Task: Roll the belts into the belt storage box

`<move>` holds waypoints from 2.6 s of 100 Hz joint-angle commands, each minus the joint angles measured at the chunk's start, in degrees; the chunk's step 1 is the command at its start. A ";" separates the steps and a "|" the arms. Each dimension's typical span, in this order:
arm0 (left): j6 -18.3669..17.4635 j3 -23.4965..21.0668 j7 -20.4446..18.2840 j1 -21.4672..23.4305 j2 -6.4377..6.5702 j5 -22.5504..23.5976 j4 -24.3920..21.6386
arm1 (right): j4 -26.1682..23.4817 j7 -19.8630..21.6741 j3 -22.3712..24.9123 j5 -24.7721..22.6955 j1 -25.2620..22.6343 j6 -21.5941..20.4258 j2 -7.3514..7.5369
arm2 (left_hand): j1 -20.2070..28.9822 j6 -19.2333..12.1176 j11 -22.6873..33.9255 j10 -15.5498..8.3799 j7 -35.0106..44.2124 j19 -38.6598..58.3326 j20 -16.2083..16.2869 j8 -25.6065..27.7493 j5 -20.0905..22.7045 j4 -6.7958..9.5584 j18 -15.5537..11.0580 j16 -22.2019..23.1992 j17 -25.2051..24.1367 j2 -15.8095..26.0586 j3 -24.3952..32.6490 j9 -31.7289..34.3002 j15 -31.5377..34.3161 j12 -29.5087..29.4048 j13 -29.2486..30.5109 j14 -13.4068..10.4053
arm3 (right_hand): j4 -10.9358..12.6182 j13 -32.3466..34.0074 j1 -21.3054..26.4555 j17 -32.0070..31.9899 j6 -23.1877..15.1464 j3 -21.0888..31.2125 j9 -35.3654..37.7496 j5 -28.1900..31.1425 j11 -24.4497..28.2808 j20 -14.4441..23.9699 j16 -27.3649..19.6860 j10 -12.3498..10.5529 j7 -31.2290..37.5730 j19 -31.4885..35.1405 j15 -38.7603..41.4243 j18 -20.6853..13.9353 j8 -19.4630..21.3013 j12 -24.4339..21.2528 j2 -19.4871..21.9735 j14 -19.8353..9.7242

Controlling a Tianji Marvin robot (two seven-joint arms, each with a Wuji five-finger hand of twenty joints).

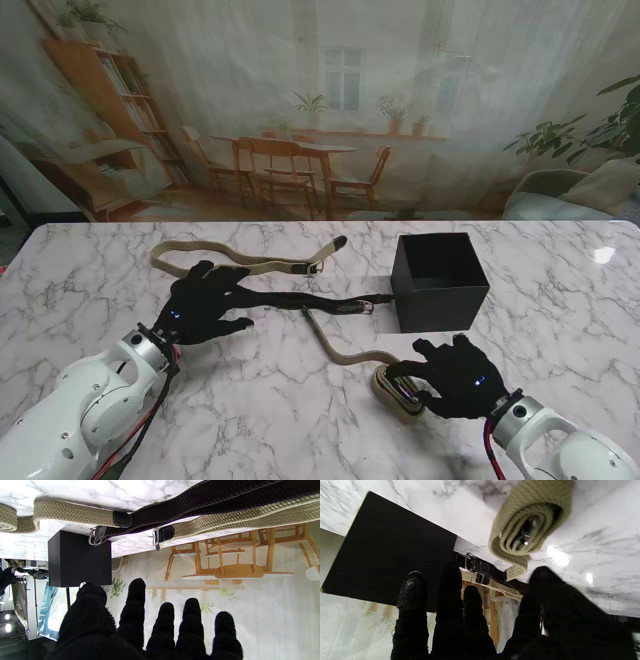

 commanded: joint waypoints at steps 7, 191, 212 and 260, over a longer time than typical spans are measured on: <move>-0.13 0.09 -0.61 0.00 -0.07 0.06 0.17 | 1.50 2.30 0.40 -1.00 1.67 -1.06 0.65 | 0.42 0.79 -0.67 0.41 0.09 -1.87 -0.70 -0.45 -1.10 0.79 1.86 0.47 -0.97 2.69 -1.23 -2.63 -1.14 -0.41 -0.03 0.54 | -0.71 -3.68 4.72 -3.55 -1.82 15.43 -2.78 -2.70 -3.79 -3.41 -6.14 -1.12 -1.83 -7.76 -10.92 6.73 -0.12 -4.10 -4.28 2.71; -0.51 0.08 0.19 -0.06 -0.06 0.28 0.45 | 22.90 -4.88 -15.52 6.75 18.04 -6.68 1.96 | 0.24 0.82 -0.62 0.22 0.12 -2.20 -0.69 -0.49 -1.27 0.77 1.78 0.47 -1.15 2.95 -1.25 -2.98 -1.22 -0.45 -0.28 0.35 | -3.60 -15.93 -9.53 -13.42 -1.73 5.40 -13.71 7.55 -0.49 -10.77 -13.86 1.36 13.58 -16.81 -17.84 4.91 20.82 -7.83 -17.79 5.65; -0.51 0.25 0.05 -0.20 -0.06 0.18 0.54 | 24.43 -3.70 -16.09 10.51 18.91 -6.40 1.41 | 0.27 0.77 -0.63 0.24 0.17 -2.30 -0.71 -0.46 -1.22 0.78 1.71 0.44 -1.22 2.94 -1.20 -3.00 -1.28 -0.45 -0.40 0.40 | -2.99 -15.09 -8.04 -11.20 1.86 2.80 -14.35 7.56 -0.34 -16.09 -19.48 2.93 14.10 -17.51 -18.79 7.85 19.03 -7.90 -17.76 11.56; -0.47 0.44 0.31 -0.38 -0.08 0.13 0.70 | 28.73 -10.07 -19.43 9.39 22.20 -8.60 1.79 | 0.25 0.86 -0.64 0.25 0.01 -2.36 -0.66 -0.54 -1.49 0.78 1.79 0.44 -1.17 2.87 -1.23 -3.20 -1.23 -0.44 -0.42 0.34 | -3.80 7.24 -4.02 -3.51 -4.12 17.08 -12.07 -2.33 2.58 -9.68 -2.52 0.35 5.05 -8.17 2.50 1.10 13.92 -6.76 -19.87 -6.96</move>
